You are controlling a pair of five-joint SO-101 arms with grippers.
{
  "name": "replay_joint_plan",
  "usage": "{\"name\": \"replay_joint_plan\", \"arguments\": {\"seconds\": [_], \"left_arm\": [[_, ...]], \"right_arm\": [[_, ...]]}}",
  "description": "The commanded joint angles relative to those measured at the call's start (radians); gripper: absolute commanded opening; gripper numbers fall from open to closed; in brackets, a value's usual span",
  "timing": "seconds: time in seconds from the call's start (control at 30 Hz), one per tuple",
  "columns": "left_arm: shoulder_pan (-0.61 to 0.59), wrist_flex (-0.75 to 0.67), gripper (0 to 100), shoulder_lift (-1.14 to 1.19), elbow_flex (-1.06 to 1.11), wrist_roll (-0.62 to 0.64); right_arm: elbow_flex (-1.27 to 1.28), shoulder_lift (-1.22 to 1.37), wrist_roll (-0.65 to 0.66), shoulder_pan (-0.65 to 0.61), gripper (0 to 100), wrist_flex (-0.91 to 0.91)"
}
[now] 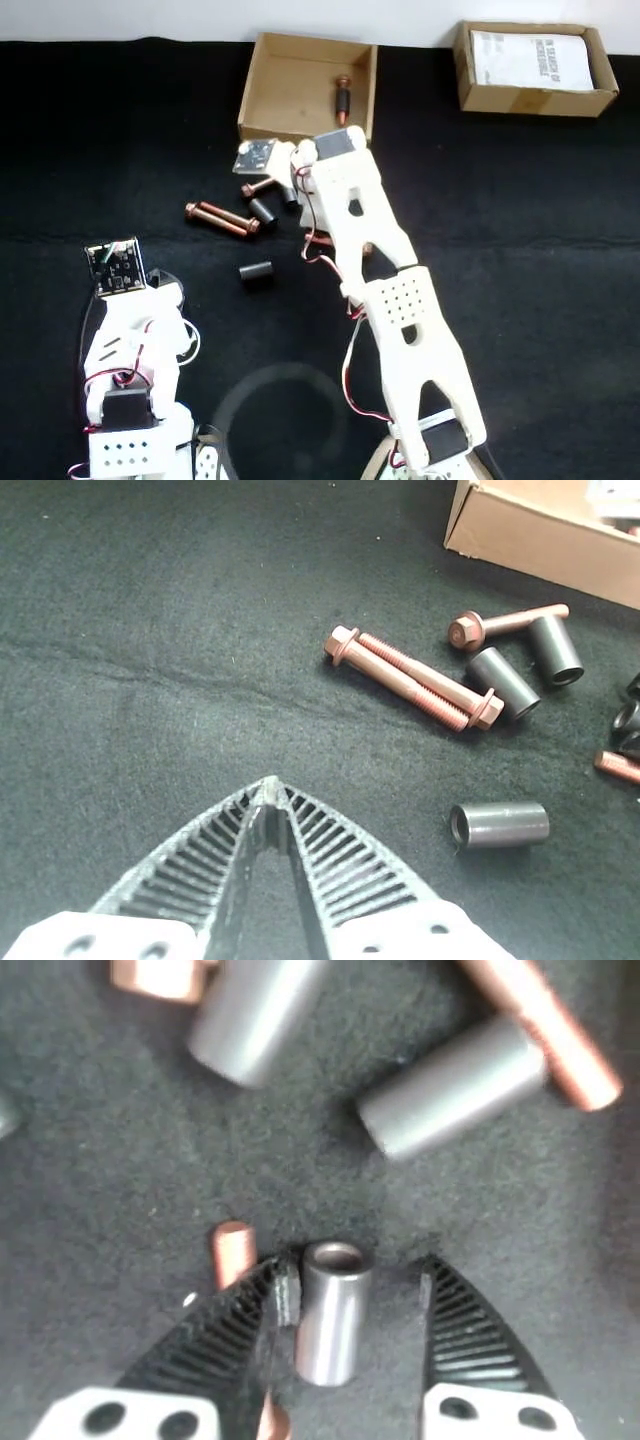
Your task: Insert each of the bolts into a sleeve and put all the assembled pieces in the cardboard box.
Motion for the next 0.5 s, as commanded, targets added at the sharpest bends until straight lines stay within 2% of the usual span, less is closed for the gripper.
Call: {"name": "replay_joint_plan", "arguments": {"seconds": [0.0,0.07,0.2,0.47], "left_arm": [[0.012,0.003,1,-0.015,0.016,0.003],[0.012,0.003,1,-0.015,0.016,0.003],[0.012,0.003,1,-0.015,0.016,0.003],[0.012,0.003,1,-0.015,0.016,0.003]], "right_arm": [[-0.039,0.016,0.009,0.035,18.6,-0.045],[-0.039,0.025,0.011,0.038,15.4,-0.047],[-0.041,0.027,0.011,0.039,0.1,-0.047],[-0.188,0.022,0.009,0.065,0.7,-0.036]]}}
